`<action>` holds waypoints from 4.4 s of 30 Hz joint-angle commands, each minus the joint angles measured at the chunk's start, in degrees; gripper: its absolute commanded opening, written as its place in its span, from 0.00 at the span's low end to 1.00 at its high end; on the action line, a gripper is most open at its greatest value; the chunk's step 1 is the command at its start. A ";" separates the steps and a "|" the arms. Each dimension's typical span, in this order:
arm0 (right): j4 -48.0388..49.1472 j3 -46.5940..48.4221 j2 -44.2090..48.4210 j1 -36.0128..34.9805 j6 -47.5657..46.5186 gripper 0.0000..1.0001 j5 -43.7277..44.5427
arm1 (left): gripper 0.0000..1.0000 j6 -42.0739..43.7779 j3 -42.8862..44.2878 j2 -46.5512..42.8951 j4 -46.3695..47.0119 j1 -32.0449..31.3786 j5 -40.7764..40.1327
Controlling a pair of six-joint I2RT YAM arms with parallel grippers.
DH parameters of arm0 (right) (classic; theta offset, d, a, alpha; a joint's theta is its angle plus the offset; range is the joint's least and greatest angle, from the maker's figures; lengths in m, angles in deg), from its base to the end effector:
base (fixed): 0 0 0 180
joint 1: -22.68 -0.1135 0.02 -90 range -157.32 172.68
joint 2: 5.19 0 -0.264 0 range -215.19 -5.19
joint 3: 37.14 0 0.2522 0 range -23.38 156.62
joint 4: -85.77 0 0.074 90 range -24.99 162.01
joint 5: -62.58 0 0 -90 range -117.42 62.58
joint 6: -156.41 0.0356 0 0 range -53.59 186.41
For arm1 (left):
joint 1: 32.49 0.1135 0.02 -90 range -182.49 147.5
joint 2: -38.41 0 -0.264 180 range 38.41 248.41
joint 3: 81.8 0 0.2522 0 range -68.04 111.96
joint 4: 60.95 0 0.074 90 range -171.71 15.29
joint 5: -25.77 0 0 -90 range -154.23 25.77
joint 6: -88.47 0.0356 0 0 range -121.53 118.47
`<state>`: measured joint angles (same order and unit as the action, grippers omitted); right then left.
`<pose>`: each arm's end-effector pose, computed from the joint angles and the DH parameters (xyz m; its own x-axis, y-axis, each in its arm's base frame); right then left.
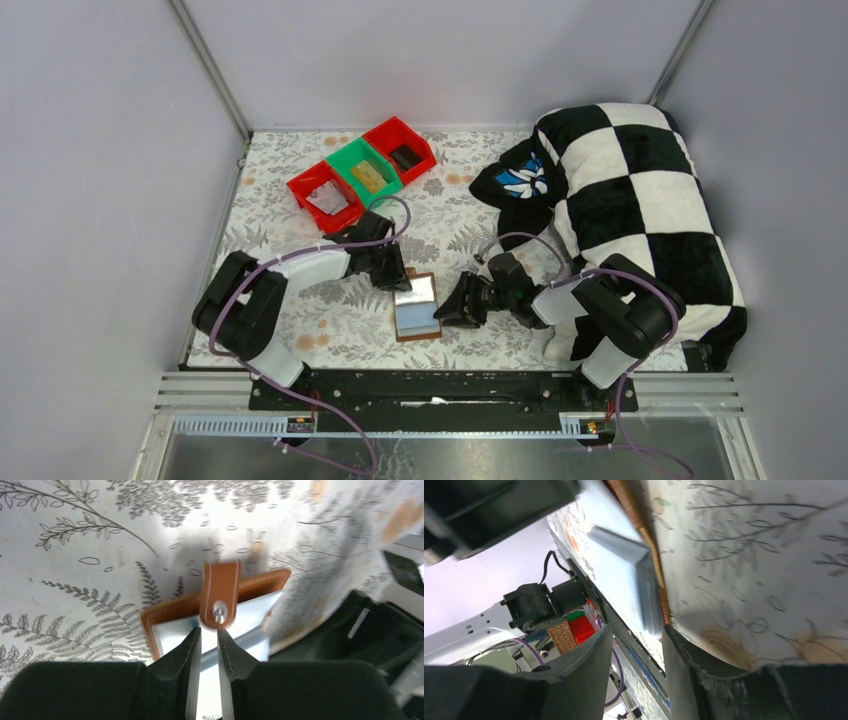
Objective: Take the credit cards out of the card holder
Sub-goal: Remove the credit card from the card holder.
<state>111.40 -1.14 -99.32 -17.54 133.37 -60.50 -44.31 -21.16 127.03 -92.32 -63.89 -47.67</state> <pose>0.1858 0.1826 0.1068 -0.9819 0.1794 -0.0602 0.0282 0.4533 0.8909 0.2435 -0.1605 0.1661 -0.9624 -0.1753 -0.2076 -0.0412 0.8494 -0.5262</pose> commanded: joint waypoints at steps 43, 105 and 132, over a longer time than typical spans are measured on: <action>1.92 18.58 -10.23 -1.39 -3.19 0.53 1.81 | 0.68 6.20 9.16 -15.81 -13.04 4.55 -10.71; -40.80 17.88 11.46 -0.32 -28.25 0.27 18.64 | 0.38 5.99 5.82 -1.02 -8.66 2.79 -7.39; -51.25 45.96 -16.20 7.09 -40.43 0.36 30.61 | 0.41 -8.86 -6.25 -10.14 2.91 0.37 2.60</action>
<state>62.27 50.77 -119.93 -11.38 93.17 -34.73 -52.84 -27.11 116.49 -92.34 -63.43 -46.36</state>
